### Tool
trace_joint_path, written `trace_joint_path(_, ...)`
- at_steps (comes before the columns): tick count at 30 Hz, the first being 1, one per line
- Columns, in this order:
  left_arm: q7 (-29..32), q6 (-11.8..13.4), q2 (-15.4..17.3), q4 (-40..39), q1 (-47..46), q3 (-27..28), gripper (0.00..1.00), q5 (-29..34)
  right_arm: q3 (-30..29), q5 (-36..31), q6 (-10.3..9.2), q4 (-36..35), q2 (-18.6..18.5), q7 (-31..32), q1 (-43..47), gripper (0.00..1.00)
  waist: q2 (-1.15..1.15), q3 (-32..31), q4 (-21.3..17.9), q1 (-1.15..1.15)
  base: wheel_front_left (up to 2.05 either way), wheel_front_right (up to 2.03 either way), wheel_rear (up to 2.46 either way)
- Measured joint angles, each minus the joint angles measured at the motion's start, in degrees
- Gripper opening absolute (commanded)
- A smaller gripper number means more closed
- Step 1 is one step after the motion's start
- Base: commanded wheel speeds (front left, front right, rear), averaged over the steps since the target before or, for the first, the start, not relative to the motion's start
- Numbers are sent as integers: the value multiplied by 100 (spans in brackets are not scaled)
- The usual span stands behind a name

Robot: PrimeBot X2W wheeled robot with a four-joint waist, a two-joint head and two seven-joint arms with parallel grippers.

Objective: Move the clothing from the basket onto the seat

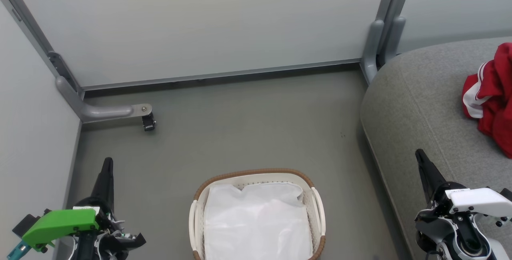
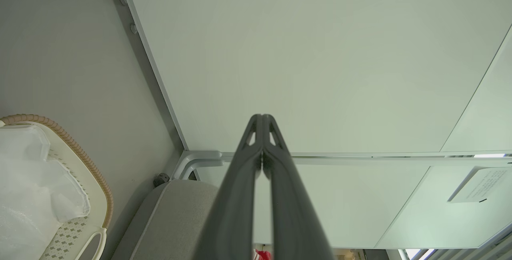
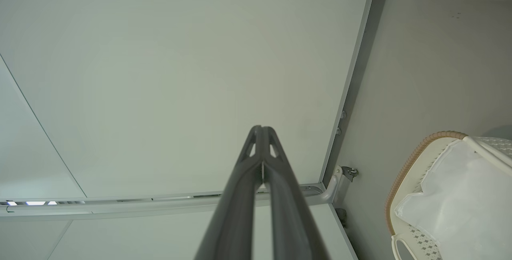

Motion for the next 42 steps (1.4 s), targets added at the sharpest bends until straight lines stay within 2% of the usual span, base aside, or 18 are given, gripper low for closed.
trace_joint_path(42,0,0,0,-1,0,0,0,0,0,0,0,-1,0,0,1,0,0,0,0,0,0,0,0)
